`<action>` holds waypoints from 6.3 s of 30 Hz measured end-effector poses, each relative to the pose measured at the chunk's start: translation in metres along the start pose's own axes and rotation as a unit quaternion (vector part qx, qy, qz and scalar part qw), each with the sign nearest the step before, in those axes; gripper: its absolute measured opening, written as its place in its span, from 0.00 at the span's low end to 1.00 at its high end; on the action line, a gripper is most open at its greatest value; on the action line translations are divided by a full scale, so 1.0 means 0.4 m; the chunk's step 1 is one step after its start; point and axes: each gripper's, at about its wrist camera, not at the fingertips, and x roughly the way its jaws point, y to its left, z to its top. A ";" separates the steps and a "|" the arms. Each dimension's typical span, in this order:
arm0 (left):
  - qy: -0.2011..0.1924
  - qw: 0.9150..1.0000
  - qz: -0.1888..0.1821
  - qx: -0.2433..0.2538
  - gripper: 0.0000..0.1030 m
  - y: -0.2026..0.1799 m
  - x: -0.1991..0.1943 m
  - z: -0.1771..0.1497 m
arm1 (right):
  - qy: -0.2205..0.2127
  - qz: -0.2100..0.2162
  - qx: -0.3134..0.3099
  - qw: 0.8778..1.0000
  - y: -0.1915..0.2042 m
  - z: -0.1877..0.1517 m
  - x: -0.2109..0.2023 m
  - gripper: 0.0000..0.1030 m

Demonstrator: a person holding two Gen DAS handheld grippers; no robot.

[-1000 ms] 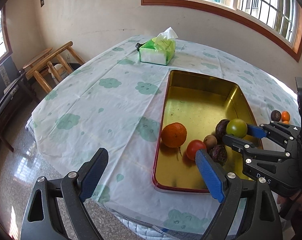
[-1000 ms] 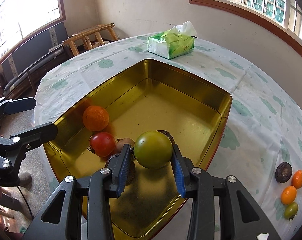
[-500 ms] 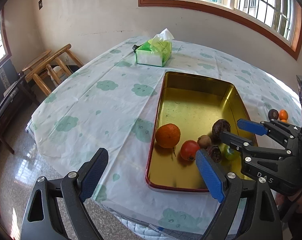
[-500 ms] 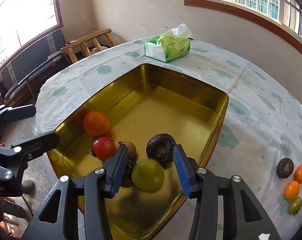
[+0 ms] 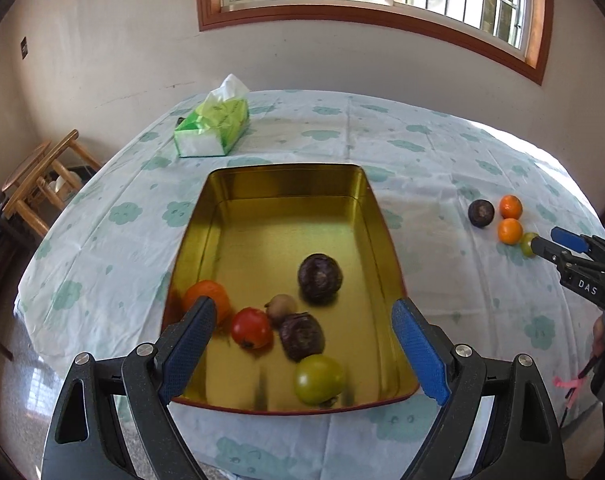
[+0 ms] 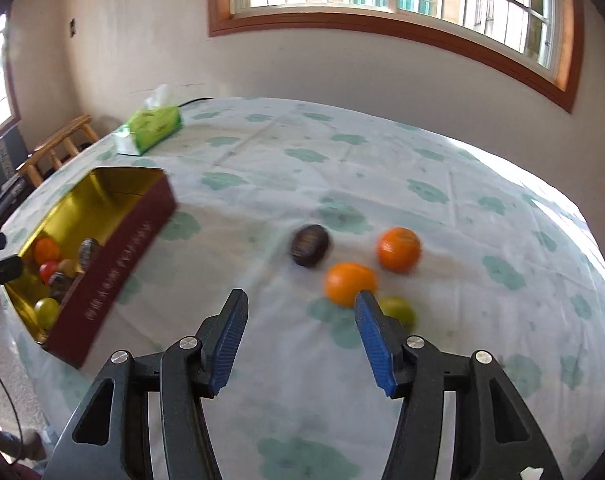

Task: Organize fruits
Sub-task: 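Grasp a second green tomato with the right tool while the left tool grasps a tangerine, then carry the tangerine into the tray and open the left tool, then lower the green tomato into the tray and open the right tool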

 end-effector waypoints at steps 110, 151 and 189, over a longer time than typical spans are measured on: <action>0.039 0.997 0.015 -0.068 0.42 0.097 0.109 0.053 | 0.034 -0.063 0.094 0.993 -0.318 -0.084 0.106 0.35; 0.037 0.999 0.016 -0.034 0.59 0.097 0.109 -0.011 | 0.032 -0.066 0.061 0.995 -0.224 -0.066 0.065 0.32; 0.015 0.992 0.080 -0.100 0.69 0.262 -0.010 -0.087 | 0.035 0.197 -0.184 0.962 0.596 0.036 0.085 0.33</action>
